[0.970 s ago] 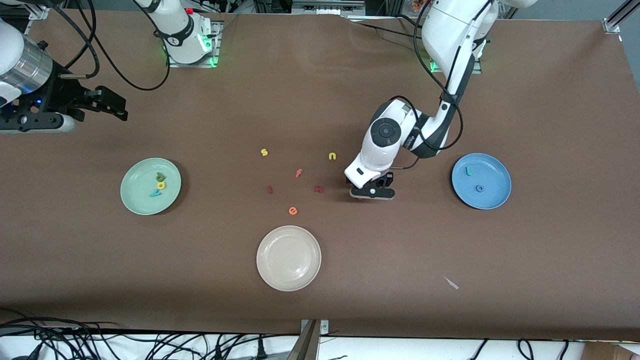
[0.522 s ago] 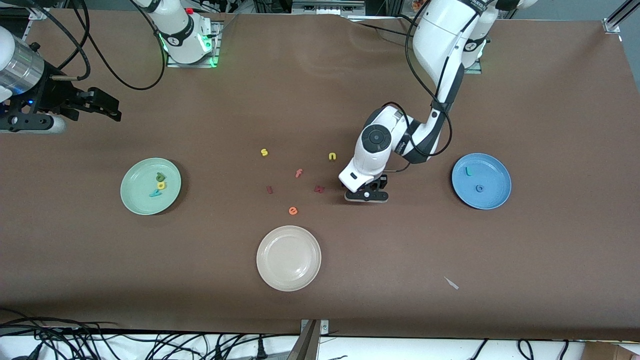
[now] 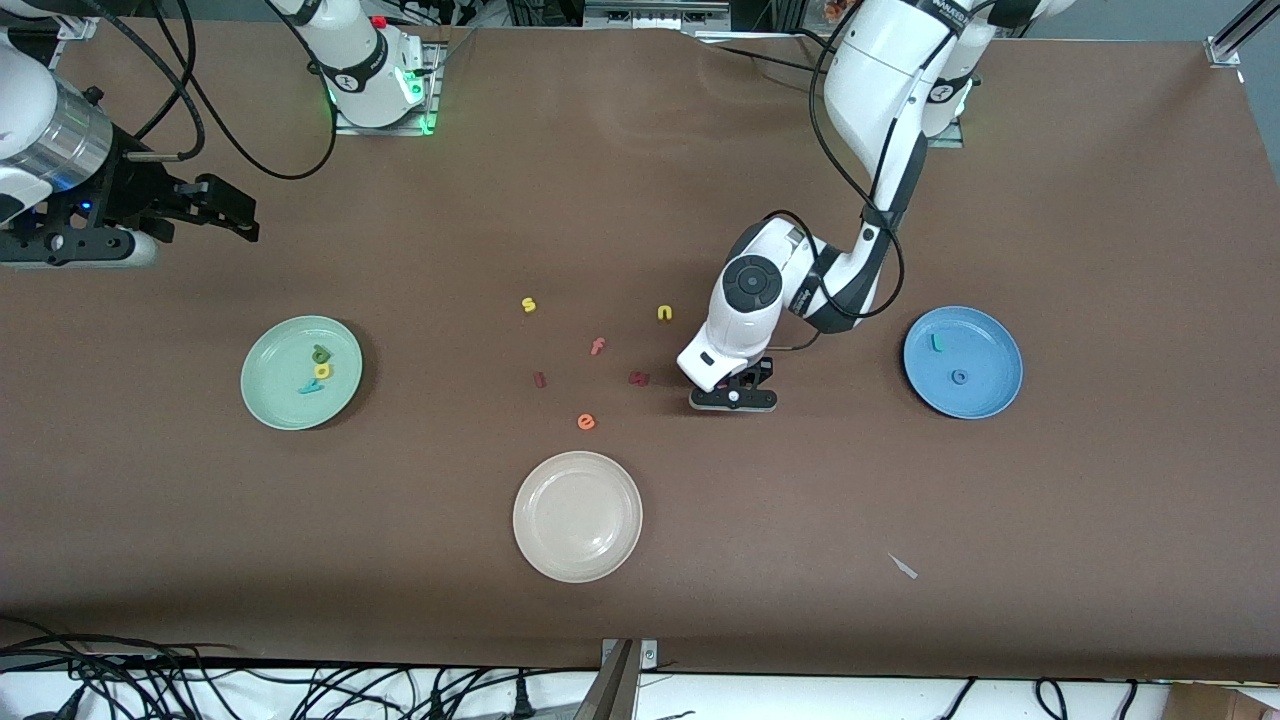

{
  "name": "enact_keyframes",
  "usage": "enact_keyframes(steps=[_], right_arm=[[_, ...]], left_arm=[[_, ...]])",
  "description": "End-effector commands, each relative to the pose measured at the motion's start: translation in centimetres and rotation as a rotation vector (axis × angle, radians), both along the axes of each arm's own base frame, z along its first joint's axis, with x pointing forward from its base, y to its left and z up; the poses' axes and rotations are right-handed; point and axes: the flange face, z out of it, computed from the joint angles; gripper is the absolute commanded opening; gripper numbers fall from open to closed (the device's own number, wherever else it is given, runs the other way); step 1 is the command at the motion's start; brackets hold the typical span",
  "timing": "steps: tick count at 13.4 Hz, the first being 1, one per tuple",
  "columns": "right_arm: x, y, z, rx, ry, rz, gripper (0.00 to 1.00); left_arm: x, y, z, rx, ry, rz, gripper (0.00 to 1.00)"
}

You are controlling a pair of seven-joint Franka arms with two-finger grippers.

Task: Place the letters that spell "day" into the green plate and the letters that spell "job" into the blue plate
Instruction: 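Lower the left gripper and grasp the pink p while the right gripper withdraws, then carry the pink p with the left gripper over the blue plate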

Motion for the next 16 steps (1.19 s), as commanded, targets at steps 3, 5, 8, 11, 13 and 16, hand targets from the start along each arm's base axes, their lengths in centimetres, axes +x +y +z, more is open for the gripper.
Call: enact_keyframes(steps=[3,5,8,11,13,16], right_arm=[[-0.6,-0.1,-0.1,-0.008,0.016,-0.010,1.00],[-0.5,-0.4,-0.2,-0.009,0.017,-0.016,1.00],[-0.5,0.2,0.0,-0.011,0.008,-0.005,1.00],[-0.9,0.1,-0.3,-0.013,0.029,-0.011,1.00],[-0.9,0.4,-0.2,-0.018,0.025,-0.044,1.00],[-0.9,0.5,-0.4,-0.020,0.029,-0.053,1.00]], left_arm=[[1.3,0.6,-0.7,0.022,-0.014,0.007,0.48],[1.4,0.7,-0.6,0.021,-0.016,0.010,0.31],[1.7,1.1,-0.5,0.021,-0.018,0.015,0.18],[2.0,1.3,0.1,0.015,-0.025,0.021,0.11],[4.1,3.8,2.7,-0.001,-0.052,0.062,0.11],[6.3,8.9,7.5,-0.013,-0.036,0.043,0.12]])
